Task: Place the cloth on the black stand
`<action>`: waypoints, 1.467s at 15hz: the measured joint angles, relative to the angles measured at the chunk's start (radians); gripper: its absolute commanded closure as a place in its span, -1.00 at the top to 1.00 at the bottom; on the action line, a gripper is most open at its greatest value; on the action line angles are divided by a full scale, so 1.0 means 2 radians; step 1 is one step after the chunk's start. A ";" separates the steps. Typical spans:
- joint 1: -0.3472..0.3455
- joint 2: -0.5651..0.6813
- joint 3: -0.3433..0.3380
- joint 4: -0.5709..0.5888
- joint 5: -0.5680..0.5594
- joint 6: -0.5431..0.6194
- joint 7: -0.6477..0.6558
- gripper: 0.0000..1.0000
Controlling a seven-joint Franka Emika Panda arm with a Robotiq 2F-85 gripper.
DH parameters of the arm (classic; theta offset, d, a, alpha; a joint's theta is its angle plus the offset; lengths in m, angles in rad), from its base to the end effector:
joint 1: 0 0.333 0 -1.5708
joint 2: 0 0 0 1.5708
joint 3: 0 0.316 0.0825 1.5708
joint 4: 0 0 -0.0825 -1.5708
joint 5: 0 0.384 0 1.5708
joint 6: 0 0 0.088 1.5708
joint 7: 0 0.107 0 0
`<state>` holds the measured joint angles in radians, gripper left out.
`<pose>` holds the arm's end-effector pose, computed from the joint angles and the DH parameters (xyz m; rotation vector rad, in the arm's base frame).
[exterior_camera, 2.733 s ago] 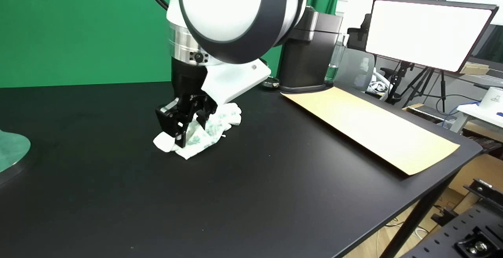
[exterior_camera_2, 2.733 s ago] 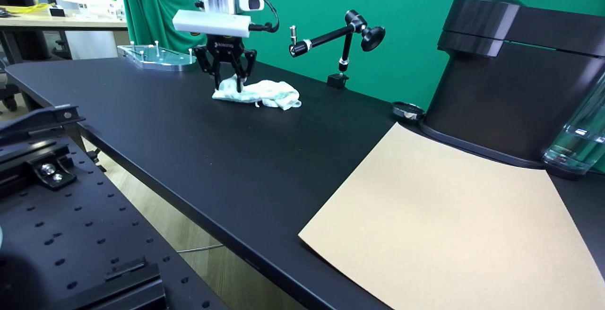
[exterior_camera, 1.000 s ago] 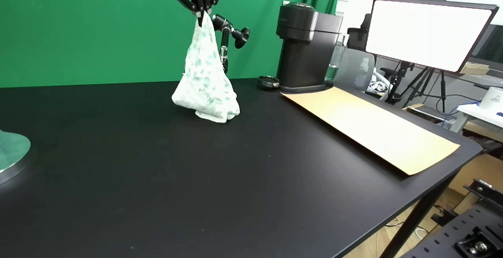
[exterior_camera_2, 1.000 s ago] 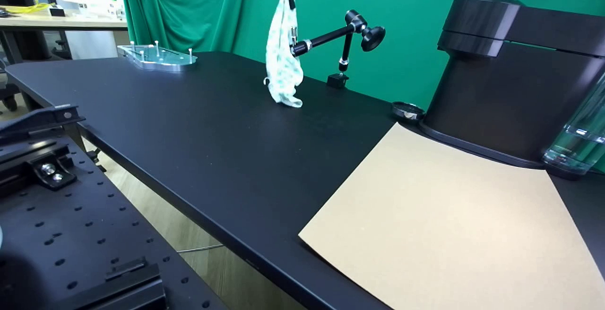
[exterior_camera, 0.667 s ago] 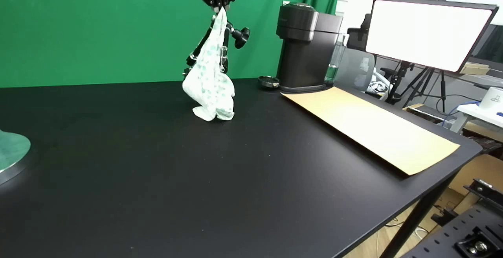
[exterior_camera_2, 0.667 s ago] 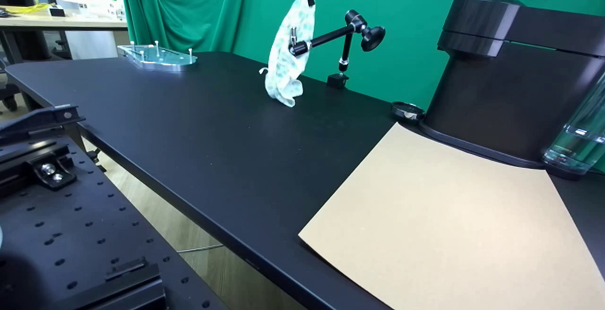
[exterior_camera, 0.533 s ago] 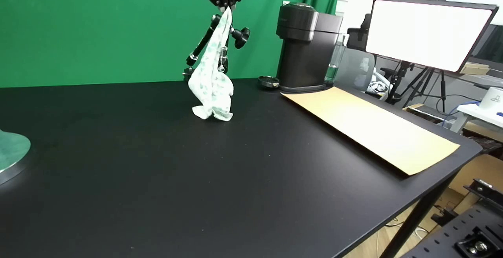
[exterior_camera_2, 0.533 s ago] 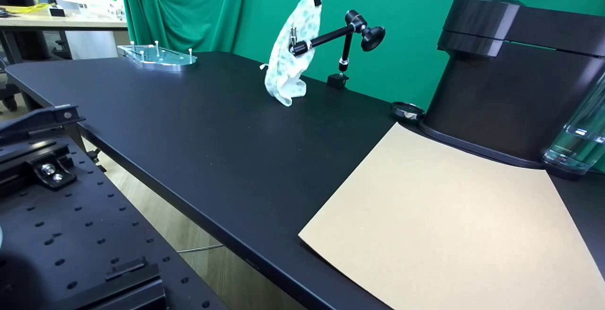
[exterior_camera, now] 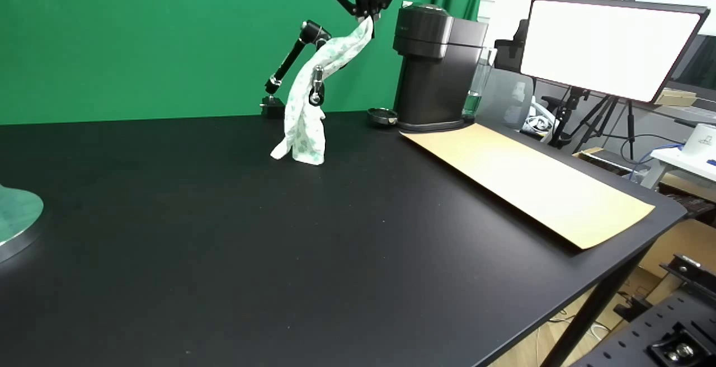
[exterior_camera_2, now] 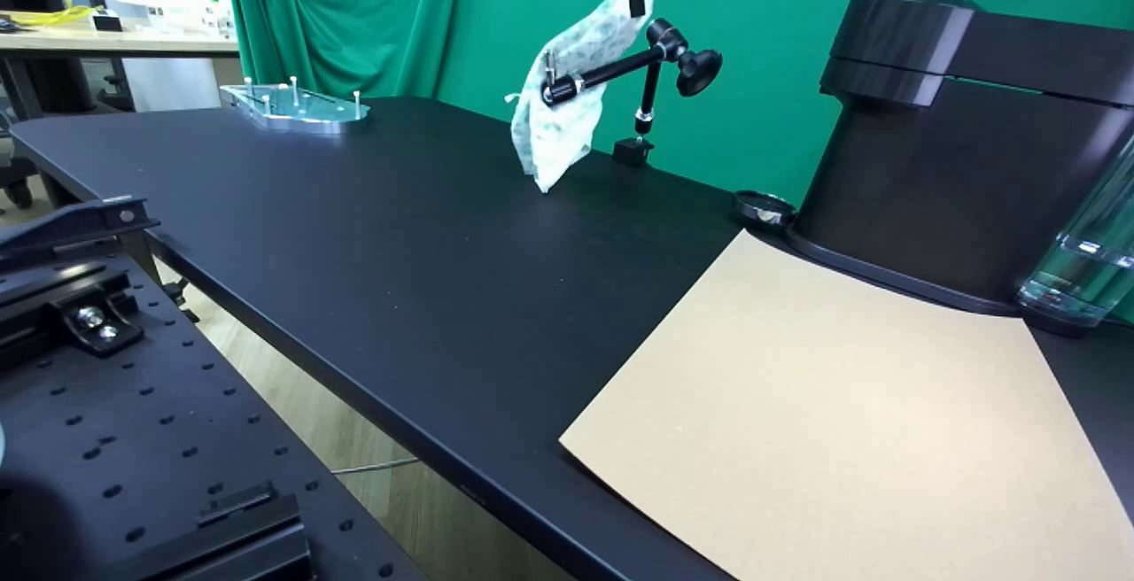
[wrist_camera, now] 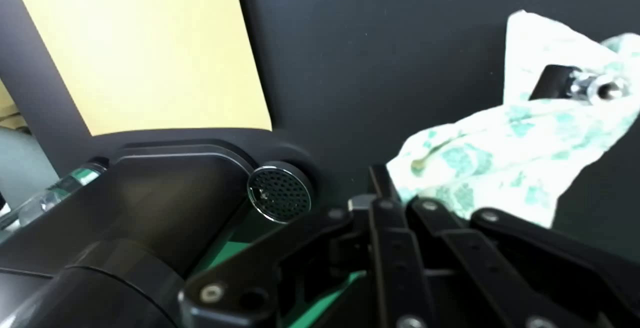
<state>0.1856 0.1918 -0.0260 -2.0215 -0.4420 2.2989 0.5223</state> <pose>0.5899 0.0862 0.3661 2.8280 -0.1120 0.2779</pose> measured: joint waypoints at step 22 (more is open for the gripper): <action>-0.033 -0.082 0.031 -0.137 0.110 -0.040 -0.258 1.00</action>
<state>0.1194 0.0273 0.0364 -2.2945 -0.2225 2.2197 0.0072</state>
